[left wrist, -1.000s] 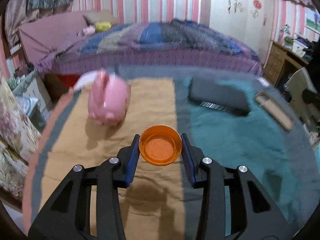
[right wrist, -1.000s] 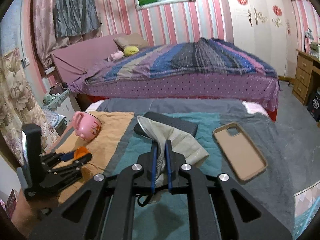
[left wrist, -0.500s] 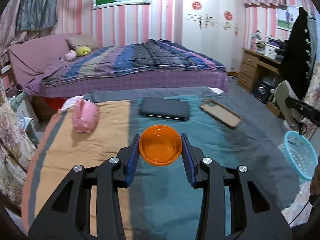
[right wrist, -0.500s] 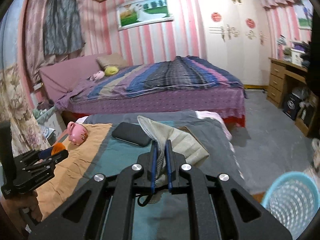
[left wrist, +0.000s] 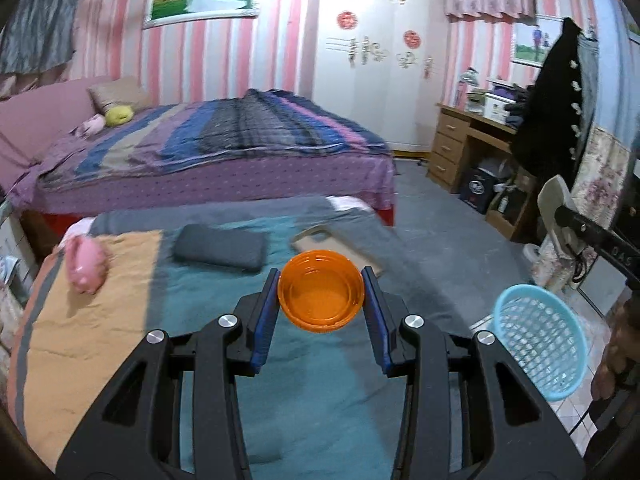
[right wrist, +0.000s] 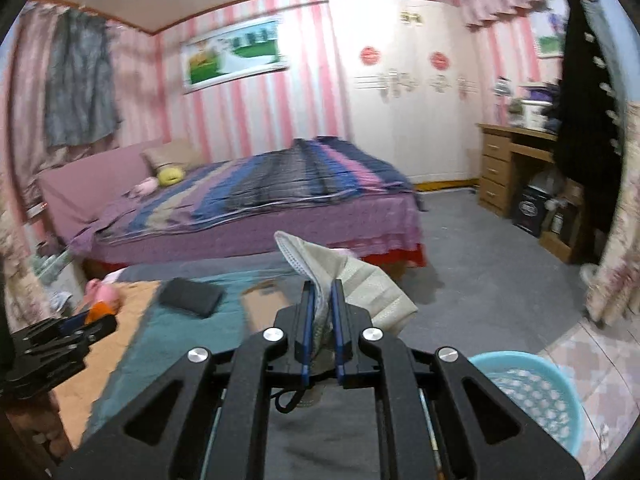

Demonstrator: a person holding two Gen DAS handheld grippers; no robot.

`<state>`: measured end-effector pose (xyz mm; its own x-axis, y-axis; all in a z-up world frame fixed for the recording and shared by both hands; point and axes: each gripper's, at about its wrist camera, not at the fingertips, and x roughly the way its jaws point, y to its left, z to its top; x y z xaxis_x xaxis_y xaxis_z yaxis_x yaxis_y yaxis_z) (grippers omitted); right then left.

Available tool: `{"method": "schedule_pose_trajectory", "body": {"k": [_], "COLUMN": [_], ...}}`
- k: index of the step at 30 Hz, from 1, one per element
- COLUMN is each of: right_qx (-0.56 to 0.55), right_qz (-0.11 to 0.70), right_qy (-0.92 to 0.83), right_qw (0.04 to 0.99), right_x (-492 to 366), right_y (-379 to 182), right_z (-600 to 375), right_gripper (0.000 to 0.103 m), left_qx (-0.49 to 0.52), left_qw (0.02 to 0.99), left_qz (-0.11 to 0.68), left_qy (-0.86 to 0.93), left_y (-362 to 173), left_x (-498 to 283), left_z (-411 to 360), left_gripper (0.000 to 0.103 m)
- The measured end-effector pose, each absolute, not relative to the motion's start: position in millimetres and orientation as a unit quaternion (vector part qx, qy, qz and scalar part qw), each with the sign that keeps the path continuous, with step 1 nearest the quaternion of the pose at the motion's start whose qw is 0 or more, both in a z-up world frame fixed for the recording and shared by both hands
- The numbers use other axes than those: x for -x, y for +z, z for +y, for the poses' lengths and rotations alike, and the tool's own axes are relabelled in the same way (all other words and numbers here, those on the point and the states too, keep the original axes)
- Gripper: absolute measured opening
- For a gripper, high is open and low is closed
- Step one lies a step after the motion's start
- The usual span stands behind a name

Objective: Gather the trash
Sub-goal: 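Carry the orange bowl and grey cloth in both grippers to the wastebasket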

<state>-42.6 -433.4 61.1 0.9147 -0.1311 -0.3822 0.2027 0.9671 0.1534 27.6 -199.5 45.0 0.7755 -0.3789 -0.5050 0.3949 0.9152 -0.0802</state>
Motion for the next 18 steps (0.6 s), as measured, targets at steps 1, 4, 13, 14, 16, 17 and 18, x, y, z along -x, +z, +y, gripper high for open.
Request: {"method": "schedule_pose_trajectory", "body": {"k": [1,4,13,14,16,17,18], "right_qx": [-0.102,-0.113,-0.103,-0.101,-0.103,-0.107,-0.108], "right_qz": [0.191,0.194,0.199,0.201,0.201,0.200,0.200], "right_qy": [-0.099,-0.122,-0.184,-0.200,-0.205,-0.209,-0.209], "right_qw": [0.971,0.967,0.957,0.954,0.952,0.951,0.951], "right_x": [48,54,79,84,87,91,92], "right_y": [61,60,63,63,64,64,65], "right_z": [-451,-476,-526,-536,-540,-547,-550], "right_gripper": [0.009,0.009,0.009,0.009,0.009,0.009,0.009], "left_qx": [-0.019,-0.025,-0.031,-0.032,-0.035,-0.036,-0.037], "left_qw": [0.941,0.937,0.924,0.922,0.921,0.920,0.918], "left_qz": [0.262,0.257,0.250,0.248,0.247,0.247,0.248], "left_qy": [-0.214,-0.236,-0.289,-0.294,-0.300,-0.303,-0.308], "left_y": [48,52,63,65,67,67,68], "left_x": [-26,-22,-6,-4,-2,0,1], "left_z": [-212,-244,-316,-323,-333,-336,-342], "left_gripper": [0.039,0.039,0.039,0.039,0.039,0.039,0.039]}}
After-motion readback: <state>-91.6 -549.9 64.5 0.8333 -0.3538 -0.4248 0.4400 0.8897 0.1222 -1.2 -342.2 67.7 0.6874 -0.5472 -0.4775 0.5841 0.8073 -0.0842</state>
